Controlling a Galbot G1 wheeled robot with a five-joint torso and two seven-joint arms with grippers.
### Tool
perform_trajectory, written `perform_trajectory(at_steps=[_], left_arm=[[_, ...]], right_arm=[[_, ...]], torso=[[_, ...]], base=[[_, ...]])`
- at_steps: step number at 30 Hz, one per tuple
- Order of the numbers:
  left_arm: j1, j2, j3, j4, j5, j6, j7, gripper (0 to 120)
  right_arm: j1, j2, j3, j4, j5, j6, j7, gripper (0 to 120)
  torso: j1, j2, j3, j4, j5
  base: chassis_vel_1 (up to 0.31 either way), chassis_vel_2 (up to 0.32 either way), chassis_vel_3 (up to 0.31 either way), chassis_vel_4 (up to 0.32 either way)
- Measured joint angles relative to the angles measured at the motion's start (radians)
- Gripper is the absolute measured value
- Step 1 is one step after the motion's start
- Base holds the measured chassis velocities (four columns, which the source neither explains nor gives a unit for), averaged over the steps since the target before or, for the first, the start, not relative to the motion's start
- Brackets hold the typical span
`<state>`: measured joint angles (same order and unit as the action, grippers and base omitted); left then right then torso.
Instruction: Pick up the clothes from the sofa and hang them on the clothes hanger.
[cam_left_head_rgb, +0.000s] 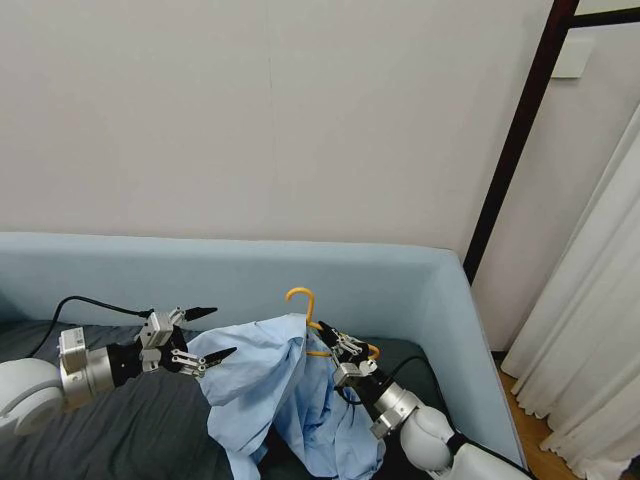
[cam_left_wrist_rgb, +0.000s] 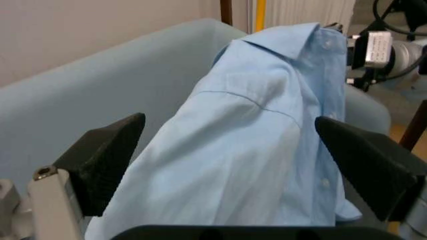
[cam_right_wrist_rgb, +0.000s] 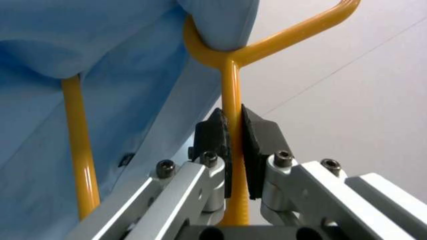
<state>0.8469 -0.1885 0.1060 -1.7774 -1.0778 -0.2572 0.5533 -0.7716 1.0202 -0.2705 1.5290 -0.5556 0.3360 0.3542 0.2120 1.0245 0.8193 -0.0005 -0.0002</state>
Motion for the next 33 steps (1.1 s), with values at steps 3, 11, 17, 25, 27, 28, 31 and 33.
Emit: perform_trajectory(at_steps=[3, 11, 17, 25, 27, 28, 31, 33], left_arm=[[-0.215, -0.108, 0.245, 0.083, 0.005, 0.017, 0.025, 100], [-0.566, -0.197, 0.472, 0.163, -0.036, 0.046, 0.116, 100], [-0.745, -0.203, 0.63, 0.199, -0.072, 0.061, 0.196, 100], [-0.957, -0.326, 0.866, 0.286, -0.059, 0.071, 0.224, 100], [-1.008, -0.355, 0.916, 0.319, -0.05, 0.073, 0.236, 100], [-1.027, -0.364, 0.936, 0.33, -0.048, 0.074, 0.245, 100], [-1.059, -0.377, 0.969, 0.347, -0.049, 0.076, 0.267, 100], [-1.088, -0.387, 1.005, 0.36, -0.05, 0.087, 0.3, 97]], right_arm=[[-0.022, -0.012, 0.011, 0.007, 0.0, 0.004, 0.0, 4], [-0.054, -0.021, 0.04, 0.015, -0.001, 0.005, 0.0, 4], [-0.076, -0.015, 0.056, 0.015, -0.019, 0.009, 0.002, 4], [-0.077, -0.019, 0.082, 0.024, -0.038, 0.027, 0.008, 4], [-0.083, -0.024, 0.093, 0.028, -0.046, 0.037, 0.009, 4], [-0.086, -0.025, 0.098, 0.029, -0.048, 0.04, 0.01, 4], [-0.09, -0.027, 0.106, 0.031, -0.052, 0.046, 0.014, 4], [-0.092, -0.029, 0.109, 0.033, -0.054, 0.05, 0.017, 4]], torso=[[0.0, 0.0, 0.0, -0.0001, -0.0023], [0.0, 0.0, 0.0, -0.0016, 0.0003], [0.0, 0.0, 0.0, -0.0003, 0.0005], [0.0, 0.0, 0.0, -0.0015, 0.0002], [0.0, 0.0, 0.0, -0.0015, 0.0003], [0.0, 0.0, 0.0, -0.0014, 0.0003], [0.0, 0.0, 0.0, -0.001, 0.0003], [0.0, 0.0, 0.0, -0.001, 0.0003]], base=[[0.0, 0.0, 0.0, 0.0], [0.0, 0.0, 0.0, 0.0], [0.0, 0.0, 0.0, 0.0], [0.0, 0.0, 0.0, 0.0], [0.0, 0.0, 0.0, 0.0], [0.0, 0.0, 0.0, 0.0], [0.0, 0.0, 0.0, 0.0], [0.0, 0.0, 0.0, 0.0]])
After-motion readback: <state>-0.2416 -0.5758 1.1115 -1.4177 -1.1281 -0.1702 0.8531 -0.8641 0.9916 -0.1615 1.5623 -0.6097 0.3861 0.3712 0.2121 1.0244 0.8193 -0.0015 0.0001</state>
